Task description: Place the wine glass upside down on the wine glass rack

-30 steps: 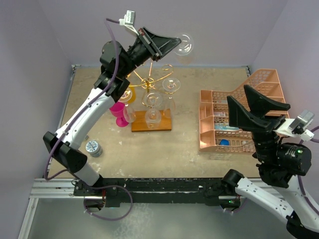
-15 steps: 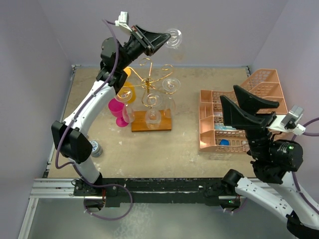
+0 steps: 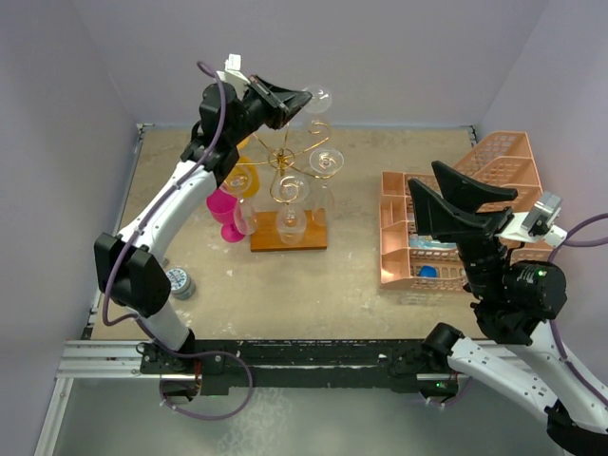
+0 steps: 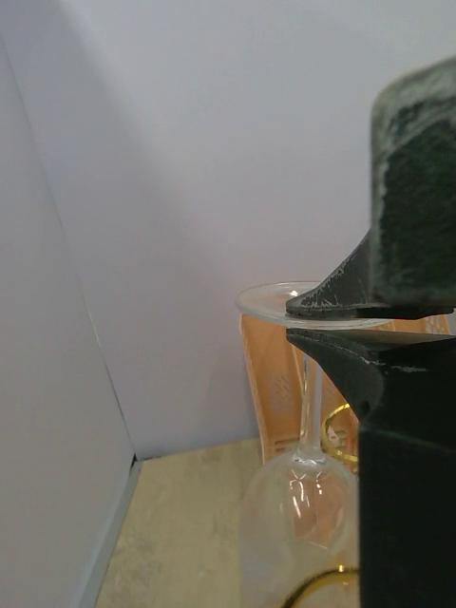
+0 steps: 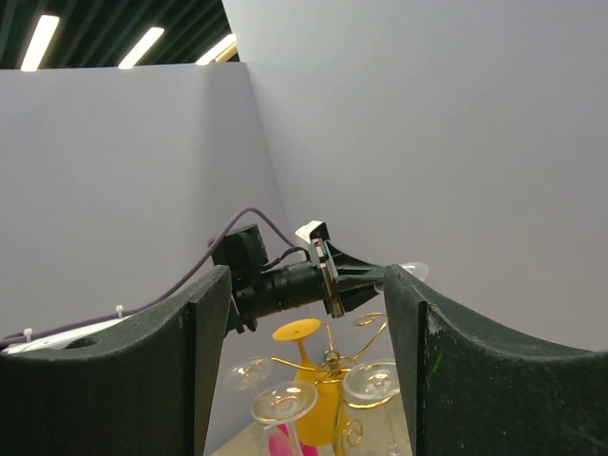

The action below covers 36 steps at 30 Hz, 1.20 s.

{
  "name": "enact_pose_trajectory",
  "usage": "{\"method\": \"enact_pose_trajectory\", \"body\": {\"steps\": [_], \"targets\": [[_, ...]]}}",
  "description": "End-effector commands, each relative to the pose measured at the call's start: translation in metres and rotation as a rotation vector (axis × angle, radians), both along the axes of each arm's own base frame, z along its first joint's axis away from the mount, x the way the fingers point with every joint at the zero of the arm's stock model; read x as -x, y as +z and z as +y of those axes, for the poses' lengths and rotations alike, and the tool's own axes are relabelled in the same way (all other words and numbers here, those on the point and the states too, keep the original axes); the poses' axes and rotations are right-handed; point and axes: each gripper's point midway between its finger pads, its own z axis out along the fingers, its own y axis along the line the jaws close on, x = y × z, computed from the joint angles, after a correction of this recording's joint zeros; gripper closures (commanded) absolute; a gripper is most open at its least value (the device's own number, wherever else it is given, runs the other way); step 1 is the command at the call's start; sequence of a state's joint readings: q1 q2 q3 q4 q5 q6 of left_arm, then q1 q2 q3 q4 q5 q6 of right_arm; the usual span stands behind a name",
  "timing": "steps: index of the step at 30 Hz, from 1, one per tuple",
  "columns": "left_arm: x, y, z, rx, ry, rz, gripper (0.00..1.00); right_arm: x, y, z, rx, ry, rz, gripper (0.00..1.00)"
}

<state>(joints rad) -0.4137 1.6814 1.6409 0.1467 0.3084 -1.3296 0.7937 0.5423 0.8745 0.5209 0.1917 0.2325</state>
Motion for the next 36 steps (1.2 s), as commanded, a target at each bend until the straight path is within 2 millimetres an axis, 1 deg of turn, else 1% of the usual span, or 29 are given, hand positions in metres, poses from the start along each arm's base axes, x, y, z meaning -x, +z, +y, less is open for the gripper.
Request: {"method": "enact_pose_trajectory", "body": {"steps": [1, 5, 10, 14, 19, 25, 28, 32, 36], "targets": [[0.021, 0.037, 0.022, -0.033, 0.07, -0.1, 1.0, 0.001, 0.006, -0.003, -0.043, 0.003, -0.009, 0.33], [0.025, 0.031, 0.02, -0.037, 0.05, -0.086, 1.0, 0.0, 0.004, -0.001, -0.042, 0.008, -0.002, 0.33], [0.025, 0.014, 0.027, -0.117, 0.09, -0.051, 1.0, 0.0, 0.004, -0.001, -0.044, 0.009, 0.001, 0.33], [0.029, 0.008, 0.026, -0.123, 0.071, -0.04, 1.0, -0.001, 0.003, 0.0, -0.043, 0.01, 0.002, 0.33], [0.036, 0.005, 0.024, -0.116, 0.043, -0.032, 1.0, -0.003, 0.001, 0.003, -0.037, 0.012, 0.006, 0.33], [0.049, 0.004, 0.022, -0.047, 0.013, -0.025, 1.0, -0.009, -0.005, 0.006, -0.039, 0.006, 0.019, 0.32], [0.055, -0.001, 0.014, -0.049, -0.007, -0.018, 1.0, -0.013, -0.008, 0.009, -0.036, 0.005, 0.031, 0.32], [0.063, -0.001, 0.0, -0.055, -0.029, -0.027, 1.0, -0.014, -0.009, 0.011, -0.035, 0.008, 0.034, 0.32], [0.061, 0.0, -0.008, -0.078, -0.033, -0.033, 1.0, -0.015, -0.011, 0.011, -0.038, 0.009, 0.038, 0.32]]}}
